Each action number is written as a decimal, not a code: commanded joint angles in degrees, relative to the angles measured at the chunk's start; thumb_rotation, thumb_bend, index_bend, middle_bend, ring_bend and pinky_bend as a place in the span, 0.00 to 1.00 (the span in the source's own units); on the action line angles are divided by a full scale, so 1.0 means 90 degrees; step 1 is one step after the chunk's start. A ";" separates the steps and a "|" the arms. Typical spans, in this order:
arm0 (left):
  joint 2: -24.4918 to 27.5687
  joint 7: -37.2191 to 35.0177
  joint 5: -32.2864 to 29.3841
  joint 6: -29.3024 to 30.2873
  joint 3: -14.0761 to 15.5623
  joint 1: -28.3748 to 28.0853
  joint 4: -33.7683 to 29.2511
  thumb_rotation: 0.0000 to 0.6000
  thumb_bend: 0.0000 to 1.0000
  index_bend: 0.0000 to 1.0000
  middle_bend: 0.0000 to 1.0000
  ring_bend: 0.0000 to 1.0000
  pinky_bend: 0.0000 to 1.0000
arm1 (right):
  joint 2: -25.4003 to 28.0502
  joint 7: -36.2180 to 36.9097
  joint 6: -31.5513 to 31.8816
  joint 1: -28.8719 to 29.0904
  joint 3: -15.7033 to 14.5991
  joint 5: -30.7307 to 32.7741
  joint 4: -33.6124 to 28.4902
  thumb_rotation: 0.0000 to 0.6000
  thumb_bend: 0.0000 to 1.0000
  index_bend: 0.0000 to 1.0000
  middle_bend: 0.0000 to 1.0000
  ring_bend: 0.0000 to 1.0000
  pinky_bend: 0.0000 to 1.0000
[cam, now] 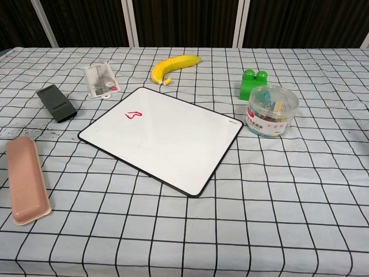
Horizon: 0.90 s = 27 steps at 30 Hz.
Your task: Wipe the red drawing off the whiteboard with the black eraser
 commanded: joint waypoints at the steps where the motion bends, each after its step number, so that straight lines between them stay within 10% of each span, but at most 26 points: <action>1: -0.0001 0.0001 -0.0004 -0.0006 -0.0005 -0.0004 0.0002 1.00 0.12 0.02 0.08 0.00 0.00 | 0.0001 0.0000 0.0004 -0.0001 0.0001 0.0000 -0.0001 1.00 0.03 0.00 0.08 0.16 0.18; 18: 0.0065 0.0457 0.0332 -0.0553 -0.0134 -0.0571 0.0210 1.00 0.12 0.04 0.08 0.00 0.00 | 0.0007 0.0033 0.0001 -0.0018 -0.0027 -0.0019 -0.0072 1.00 0.03 0.00 0.08 0.16 0.18; 27: 0.0175 0.0682 0.0224 -0.2113 -0.0415 -0.1723 0.0361 1.00 0.12 0.04 0.08 0.00 0.00 | 0.0011 0.0092 -0.0011 -0.0020 -0.0012 0.0018 -0.0076 1.00 0.03 0.00 0.08 0.16 0.18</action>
